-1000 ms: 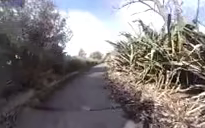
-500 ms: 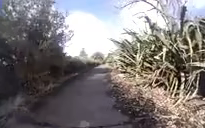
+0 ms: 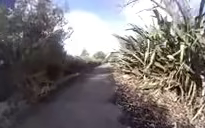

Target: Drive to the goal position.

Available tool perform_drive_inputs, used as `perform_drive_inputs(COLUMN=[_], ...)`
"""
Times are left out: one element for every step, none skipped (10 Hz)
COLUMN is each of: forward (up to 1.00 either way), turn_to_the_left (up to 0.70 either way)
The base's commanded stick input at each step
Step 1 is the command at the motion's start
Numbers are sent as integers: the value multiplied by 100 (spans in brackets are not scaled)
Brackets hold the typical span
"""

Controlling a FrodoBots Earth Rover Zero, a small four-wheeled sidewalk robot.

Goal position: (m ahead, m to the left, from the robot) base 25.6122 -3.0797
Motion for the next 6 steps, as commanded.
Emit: perform_drive_inputs(forward=[70,70,70,70,70,70], turn_to_the_left=[0,0,0,0,0,0])
